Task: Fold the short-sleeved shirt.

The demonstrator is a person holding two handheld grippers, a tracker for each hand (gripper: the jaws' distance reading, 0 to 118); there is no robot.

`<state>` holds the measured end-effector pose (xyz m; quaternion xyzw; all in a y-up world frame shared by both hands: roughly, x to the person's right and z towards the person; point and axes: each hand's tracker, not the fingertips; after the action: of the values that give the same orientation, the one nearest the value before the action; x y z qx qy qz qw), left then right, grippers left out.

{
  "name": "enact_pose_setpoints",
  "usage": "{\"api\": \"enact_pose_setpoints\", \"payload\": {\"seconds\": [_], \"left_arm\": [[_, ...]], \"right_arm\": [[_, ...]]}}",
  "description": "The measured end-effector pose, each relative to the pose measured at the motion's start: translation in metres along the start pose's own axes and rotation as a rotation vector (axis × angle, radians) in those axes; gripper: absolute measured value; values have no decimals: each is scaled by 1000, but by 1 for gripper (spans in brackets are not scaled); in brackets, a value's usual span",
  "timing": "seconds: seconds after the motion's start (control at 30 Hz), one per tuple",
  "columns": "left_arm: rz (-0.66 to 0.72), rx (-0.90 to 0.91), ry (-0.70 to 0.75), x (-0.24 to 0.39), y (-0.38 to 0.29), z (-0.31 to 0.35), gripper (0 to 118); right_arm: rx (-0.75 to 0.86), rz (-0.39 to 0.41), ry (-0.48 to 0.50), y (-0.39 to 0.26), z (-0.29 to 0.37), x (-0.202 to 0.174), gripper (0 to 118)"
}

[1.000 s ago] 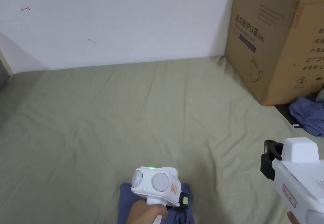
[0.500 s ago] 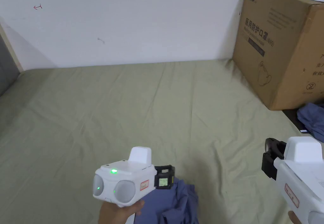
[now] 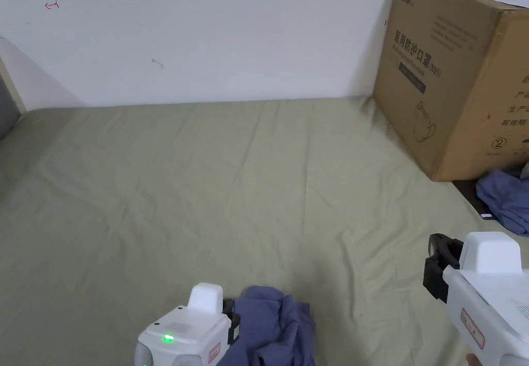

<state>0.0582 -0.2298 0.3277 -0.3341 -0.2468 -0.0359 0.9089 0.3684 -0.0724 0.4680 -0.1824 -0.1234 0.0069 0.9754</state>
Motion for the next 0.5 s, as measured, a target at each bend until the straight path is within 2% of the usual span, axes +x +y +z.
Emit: {"api": "enact_pose_setpoints", "payload": {"seconds": [0.27, 0.5], "left_arm": [[-79, -71, -70, 52, -22, -30, 0], [-82, -86, -106, 89, -22, -47, 0]], "right_arm": [[-23, -7, -26, -8, -1, 14, 0], [-45, -16, -56, -16, -2, 29, 0]]}}
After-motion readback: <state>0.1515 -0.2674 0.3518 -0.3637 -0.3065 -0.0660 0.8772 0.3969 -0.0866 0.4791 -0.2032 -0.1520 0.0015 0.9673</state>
